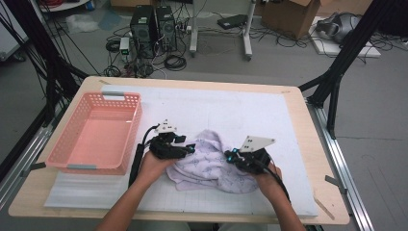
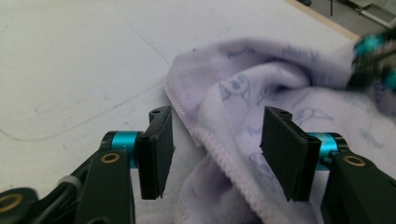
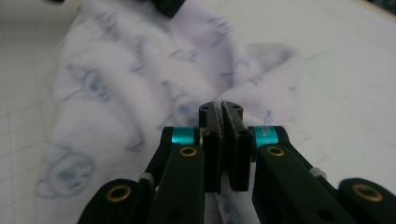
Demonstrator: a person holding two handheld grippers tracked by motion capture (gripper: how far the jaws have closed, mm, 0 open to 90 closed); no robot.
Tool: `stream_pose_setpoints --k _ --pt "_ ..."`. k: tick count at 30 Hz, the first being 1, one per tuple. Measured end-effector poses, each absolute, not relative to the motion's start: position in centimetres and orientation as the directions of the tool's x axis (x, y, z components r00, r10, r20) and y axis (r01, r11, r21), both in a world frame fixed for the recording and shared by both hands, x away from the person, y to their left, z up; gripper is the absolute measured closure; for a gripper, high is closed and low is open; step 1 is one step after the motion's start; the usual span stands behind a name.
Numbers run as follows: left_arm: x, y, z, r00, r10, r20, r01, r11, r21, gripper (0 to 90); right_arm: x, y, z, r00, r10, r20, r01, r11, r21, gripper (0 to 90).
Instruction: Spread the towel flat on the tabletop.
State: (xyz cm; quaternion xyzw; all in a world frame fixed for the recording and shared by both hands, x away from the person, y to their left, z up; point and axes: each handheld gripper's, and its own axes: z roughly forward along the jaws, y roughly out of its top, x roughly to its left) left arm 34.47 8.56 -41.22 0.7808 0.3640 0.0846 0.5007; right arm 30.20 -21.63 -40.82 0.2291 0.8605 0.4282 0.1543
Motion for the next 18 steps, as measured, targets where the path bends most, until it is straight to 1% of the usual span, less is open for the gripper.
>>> stream_pose_setpoints --k 3,5,7,9,10,11,12,13,14,16,17,18 --pt "34.7 8.1 -40.2 0.730 0.639 -0.241 0.465 -0.207 0.861 40.8 29.3 -20.5 -41.9 -0.870 0.488 -0.077 0.247 0.565 0.788 86.8" --pt "35.1 7.3 -40.0 0.745 0.617 -0.252 0.470 -0.219 0.855 39.5 28.8 -19.8 -42.6 -0.879 0.470 -0.079 0.241 0.582 0.777 86.8" --pt "35.5 6.3 -40.5 0.746 0.625 -0.229 0.474 -0.258 0.842 37.7 28.4 -19.4 -43.1 -0.882 0.461 -0.097 0.229 0.598 0.768 86.6" --pt "36.0 5.6 -41.4 0.745 0.631 -0.217 0.497 -0.308 0.811 37.8 28.4 -19.4 -43.1 -0.879 0.466 -0.098 0.231 0.596 0.769 86.1" --pt "36.2 5.2 -42.1 0.746 0.633 -0.207 0.515 -0.350 0.783 39.5 28.4 -19.4 -43.1 -0.878 0.471 -0.086 0.240 0.590 0.771 85.3" --pt "36.3 5.0 -42.5 0.749 0.631 -0.202 0.522 -0.372 0.768 44.3 28.4 -19.6 -43.1 -0.880 0.470 -0.076 0.245 0.583 0.775 84.0" --pt "36.3 4.6 -43.2 0.759 0.625 -0.186 0.519 -0.407 0.752 52.9 28.4 -19.6 -43.1 -0.880 0.471 -0.068 0.250 0.580 0.775 82.1" --pt "36.0 4.4 -43.5 0.775 0.610 -0.165 0.497 -0.428 0.755 63.7 28.5 -19.7 -43.0 -0.882 0.467 -0.064 0.251 0.580 0.775 78.5" --pt "35.7 4.3 -43.7 0.782 0.607 -0.144 0.474 -0.428 0.769 72.3 28.4 -19.8 -43.0 -0.880 0.472 -0.052 0.260 0.571 0.779 73.9" --pt "35.2 4.5 -43.8 0.783 0.609 -0.126 0.456 -0.424 0.782 77.4 28.4 -20.1 -42.7 -0.880 0.474 -0.028 0.273 0.553 0.788 67.3" --pt "35.0 4.7 -43.8 0.786 0.607 -0.121 0.447 -0.421 0.789 78.1 28.4 -20.4 -42.5 -0.878 0.478 -0.024 0.272 0.540 0.797 63.6" --pt "34.7 4.8 -43.8 0.789 0.604 -0.113 0.436 -0.420 0.796 78.6 28.4 -20.8 -42.2 -0.875 0.484 -0.016 0.277 0.527 0.804 62.1"
